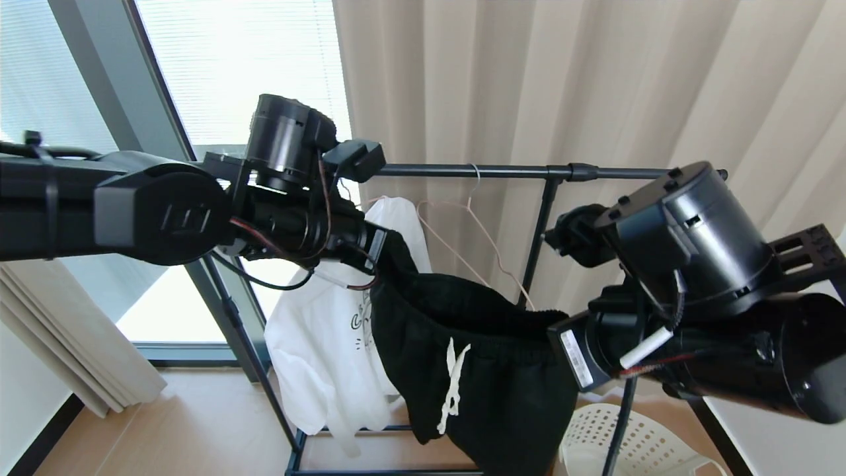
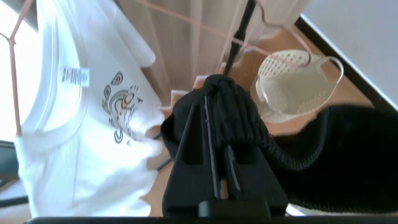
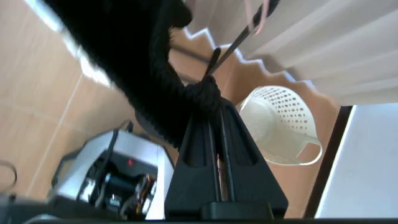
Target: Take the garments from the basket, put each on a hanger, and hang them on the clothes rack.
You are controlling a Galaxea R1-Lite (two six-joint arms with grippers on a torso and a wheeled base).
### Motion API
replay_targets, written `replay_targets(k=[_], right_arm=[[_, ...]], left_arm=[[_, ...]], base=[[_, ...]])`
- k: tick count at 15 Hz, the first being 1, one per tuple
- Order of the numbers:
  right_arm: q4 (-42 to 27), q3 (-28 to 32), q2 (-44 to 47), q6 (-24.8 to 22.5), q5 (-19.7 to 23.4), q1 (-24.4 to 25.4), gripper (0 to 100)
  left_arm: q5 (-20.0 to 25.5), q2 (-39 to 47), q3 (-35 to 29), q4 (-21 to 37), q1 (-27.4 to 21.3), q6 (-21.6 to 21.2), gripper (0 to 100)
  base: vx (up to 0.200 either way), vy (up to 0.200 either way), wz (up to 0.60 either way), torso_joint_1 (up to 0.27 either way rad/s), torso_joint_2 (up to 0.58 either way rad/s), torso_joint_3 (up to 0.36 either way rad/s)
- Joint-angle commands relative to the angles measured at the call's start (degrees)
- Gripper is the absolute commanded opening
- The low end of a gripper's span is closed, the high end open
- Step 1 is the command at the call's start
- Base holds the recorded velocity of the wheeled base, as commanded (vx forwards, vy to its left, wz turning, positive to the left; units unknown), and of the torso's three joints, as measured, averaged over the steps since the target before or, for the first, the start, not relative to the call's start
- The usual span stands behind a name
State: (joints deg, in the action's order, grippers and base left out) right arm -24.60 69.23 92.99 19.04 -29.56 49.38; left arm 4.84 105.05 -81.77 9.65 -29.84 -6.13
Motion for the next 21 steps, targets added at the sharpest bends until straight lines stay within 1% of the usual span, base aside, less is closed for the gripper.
replay_targets(k=[1,2,3,4,5,6,7,8,9,10,11,13,14,15,16,17,18,19,20,21], right_arm=[[4.12,2.22,4.04,-0.06,-0.06,-4.47,0],[8.87,4.07,7.73,-0.23,0.03,-5.09,0],[11.5,6.0,10.37,-0.32,0.03,-5.61,0],[12.21,7.15,11.42,-0.32,0.21,-5.61,0],[12.82,10.31,13.97,-0.15,2.14,-5.7,0],[13.0,13.91,15.91,0.21,5.39,-5.7,0],[13.09,16.2,16.87,0.82,6.97,-5.61,0],[13.09,19.1,18.19,2.32,7.94,-5.61,0],[13.0,22.88,20.04,4.34,8.03,-5.61,0],[13.0,25.34,21.36,5.13,8.12,-5.61,0],[13.0,27.89,22.94,5.57,8.2,-5.61,0],[13.09,30.35,24.87,6.18,8.64,-5.61,0],[13.0,30.96,25.31,7.41,8.64,-5.61,0],[13.0,31.4,25.57,8.38,9.08,-5.53,0],[12.91,31.23,25.31,8.56,9.44,-5.53,0],[12.82,30.88,24.96,8.82,9.7,-5.53,0],[12.65,30.44,24.26,9.26,9.7,-5.97,0],[12.56,30.17,23.73,9.35,9.7,-6.49,0],[12.56,28.94,22.06,9.35,10.58,-7.9,0],[12.47,28.33,21.09,9.43,11.28,-8.43,0]], left_arm=[[-1.15,-9.68,8.83,3.18,0.75,-0.64,0],[-1.41,-12.76,14.19,3.53,0.57,-0.72,0],[-1.41,-14.69,18.14,3.44,0.14,-0.72,0],[-1.41,-15.31,19.72,3.44,-0.22,-0.72,0],[-1.15,-16.45,23.42,3.35,-2.76,0.16,0],[-0.97,-16.89,26.84,3.18,-6.63,2.88,0],[-0.97,-16.72,27.9,3.18,-9.71,5.69,0],[-0.88,-16.54,27.99,3.09,-13.05,9.82,0],[-0.88,-15.93,27.37,2.83,-17.18,14.57,0],[-0.88,-14.96,26.67,2.03,-19.99,18.17,0],[-0.97,-13.02,25.79,-0.87,-23.42,22.92,0],[-1.41,-9.42,23.59,-6.67,-27.2,29.33,0],[-1.5,-7.66,22.1,-8.16,-28.17,31.36,0],[-1.68,-5.91,20.51,-8.51,-28.69,32.76,0],[-2.29,-5.03,19.99,-8.42,-28.69,33.11,0],[-3.78,-4.68,20.08,-8.42,-28.69,33.2,0],[-7.3,-4.94,20.34,-8.07,-28.6,33.11,0],[-8.71,-5.03,20.6,-7.9,-28.6,33.11,0],[-11.34,-6.87,22.27,-7.02,-28.34,32.67,0],[-11.96,-8.19,23.06,-6.14,-27.99,32.59,0]], base=[[0.0,0.0,0.0,0.0,0.0,0.0],[0.0,0.0,0.0,0.0,0.0,0.0],[0.0,0.0,0.0,0.0,0.0,0.0],[0.0,0.0,0.0,0.0,0.0,0.0],[0.0,0.0,0.0,0.0,0.0,0.0],[0.0,0.0,0.0,0.0,0.0,0.0],[0.0,0.0,0.0,0.0,0.0,0.0],[0.0,0.0,0.0,0.0,0.0,0.0],[0.0,0.0,0.0,0.0,0.0,0.0],[0.0,0.0,0.0,0.0,0.0,0.0],[0.0,0.0,0.0,0.0,0.0,0.0],[0.0,0.0,0.0,0.0,0.0,0.0],[0.0,0.0,0.0,0.0,0.0,0.0],[0.0,0.0,0.0,0.0,0.0,0.0],[0.0,0.0,0.0,0.0,0.0,0.0],[0.0,0.0,0.0,0.0,0.0,0.0],[0.0,0.0,0.0,0.0,0.0,0.0],[0.0,0.0,0.0,0.0,0.0,0.0],[0.0,0.0,0.0,0.0,0.0,0.0],[0.0,0.0,0.0,0.0,0.0,0.0]])
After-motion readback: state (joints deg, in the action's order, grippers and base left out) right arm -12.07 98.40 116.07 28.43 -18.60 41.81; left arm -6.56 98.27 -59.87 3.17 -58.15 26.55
